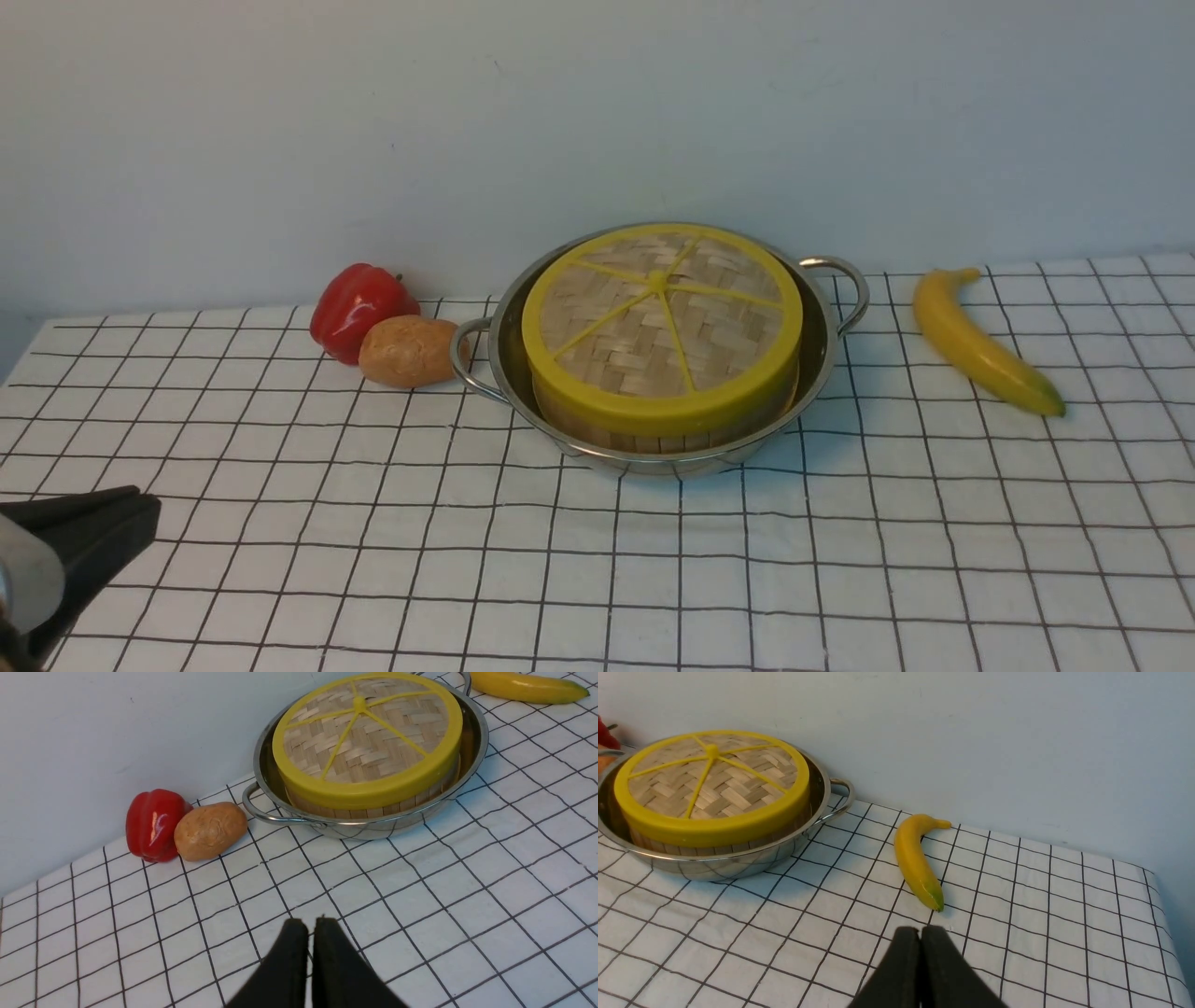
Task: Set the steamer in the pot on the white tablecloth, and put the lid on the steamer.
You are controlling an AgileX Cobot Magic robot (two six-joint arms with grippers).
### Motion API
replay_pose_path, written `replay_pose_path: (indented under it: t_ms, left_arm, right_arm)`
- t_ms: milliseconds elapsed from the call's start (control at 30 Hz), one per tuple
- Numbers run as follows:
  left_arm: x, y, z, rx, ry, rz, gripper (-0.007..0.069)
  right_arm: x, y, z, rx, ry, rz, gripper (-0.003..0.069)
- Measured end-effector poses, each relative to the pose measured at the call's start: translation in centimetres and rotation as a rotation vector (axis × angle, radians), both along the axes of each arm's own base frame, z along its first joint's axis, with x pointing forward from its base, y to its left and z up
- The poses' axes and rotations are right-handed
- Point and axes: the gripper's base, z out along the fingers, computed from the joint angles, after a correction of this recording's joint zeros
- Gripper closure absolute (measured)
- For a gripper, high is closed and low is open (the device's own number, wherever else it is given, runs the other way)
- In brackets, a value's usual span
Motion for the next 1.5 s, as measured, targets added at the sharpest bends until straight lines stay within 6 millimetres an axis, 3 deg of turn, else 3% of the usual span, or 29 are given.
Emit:
replay_pose_path:
  t_ms: [400, 500, 700, 900, 1067, 1300, 1500]
  left_arm:
    - [-0.2, 0.9, -0.5, 0.012, -0.027, 0.071, 0.0587]
    - [-0.6, 1.7, -1.6, 0.002, -0.060, 0.153, 0.0581]
    - [-2.3, 3.4, -6.8, -0.014, -0.184, 0.350, 0.0581]
    - [-3.7, 4.1, -10.2, 0.004, -0.306, 0.445, 0.0570]
    - [-3.4, 4.1, -13.1, 0.003, -0.253, 0.461, 0.0560]
    - [-3.2, 4.1, -14.5, -0.035, -0.214, 0.477, 0.0550]
    - [-3.2, 4.1, -14.6, -0.040, -0.211, 0.479, 0.0540]
  right_arm:
    - [0.0, 0.1, 0.0, 0.015, 0.003, 0.009, 0.0577]
    - [0.0, 0.2, 0.0, 0.026, 0.007, 0.015, 0.0560]
    - [-0.1, 0.5, -0.1, 0.070, 0.024, 0.039, 0.0524]
    - [-0.2, 0.9, -0.2, 0.119, 0.043, 0.066, 0.0503]
    - [-0.3, 1.2, -0.3, 0.158, 0.061, 0.087, 0.0491]
    - [-0.4, 1.5, -0.3, 0.193, 0.073, 0.105, 0.0478]
    - [-0.4, 1.5, -0.3, 0.194, 0.073, 0.106, 0.0469]
